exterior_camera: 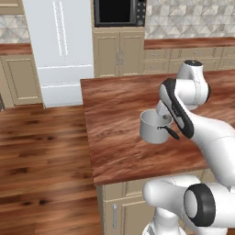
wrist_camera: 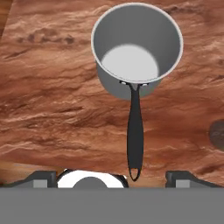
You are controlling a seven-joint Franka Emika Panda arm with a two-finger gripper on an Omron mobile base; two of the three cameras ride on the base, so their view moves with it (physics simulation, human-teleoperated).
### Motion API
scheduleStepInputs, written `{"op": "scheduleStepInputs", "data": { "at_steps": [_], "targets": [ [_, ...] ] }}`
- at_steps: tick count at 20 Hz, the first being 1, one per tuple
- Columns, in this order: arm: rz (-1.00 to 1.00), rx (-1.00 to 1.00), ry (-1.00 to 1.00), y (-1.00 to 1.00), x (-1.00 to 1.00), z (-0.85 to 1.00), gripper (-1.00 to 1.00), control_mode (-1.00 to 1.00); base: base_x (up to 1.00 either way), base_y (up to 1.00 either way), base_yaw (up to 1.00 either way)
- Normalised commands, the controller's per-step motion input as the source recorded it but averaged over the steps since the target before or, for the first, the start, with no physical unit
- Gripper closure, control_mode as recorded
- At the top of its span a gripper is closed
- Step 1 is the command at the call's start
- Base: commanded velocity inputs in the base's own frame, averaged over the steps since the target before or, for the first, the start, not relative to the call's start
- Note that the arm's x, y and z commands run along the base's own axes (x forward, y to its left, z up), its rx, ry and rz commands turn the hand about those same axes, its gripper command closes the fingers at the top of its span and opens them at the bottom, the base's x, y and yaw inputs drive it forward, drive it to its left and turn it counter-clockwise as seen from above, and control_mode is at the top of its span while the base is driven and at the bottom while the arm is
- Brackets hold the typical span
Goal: Pick the saucepan and jar and place them in the sink. Then turn on the water.
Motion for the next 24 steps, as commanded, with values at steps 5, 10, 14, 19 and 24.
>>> {"op": "scheduleStepInputs", "data": {
  "at_steps": [5, 10, 14, 19, 24],
  "targets": [
    [0.07, -0.01, 0.02, -0.70, 0.22, -0.04, -1.00, -1.00, 0.00, 0.00, 0.00],
    [0.16, 0.00, 0.03, -0.26, 0.55, -0.24, -1.00, -1.00, 0.00, 0.00, 0.00],
    [0.22, -0.01, 0.03, 0.03, 0.22, -0.21, -1.00, -1.00, 0.00, 0.00, 0.00],
    [0.12, -0.04, 0.00, 0.02, -0.25, 0.00, -1.00, -1.00, 0.00, 0.00, 0.00],
    [-0.03, -0.04, 0.09, 0.17, -0.10, -0.06, -1.00, -1.00, 0.00, 0.00, 0.00]
  ]
}}
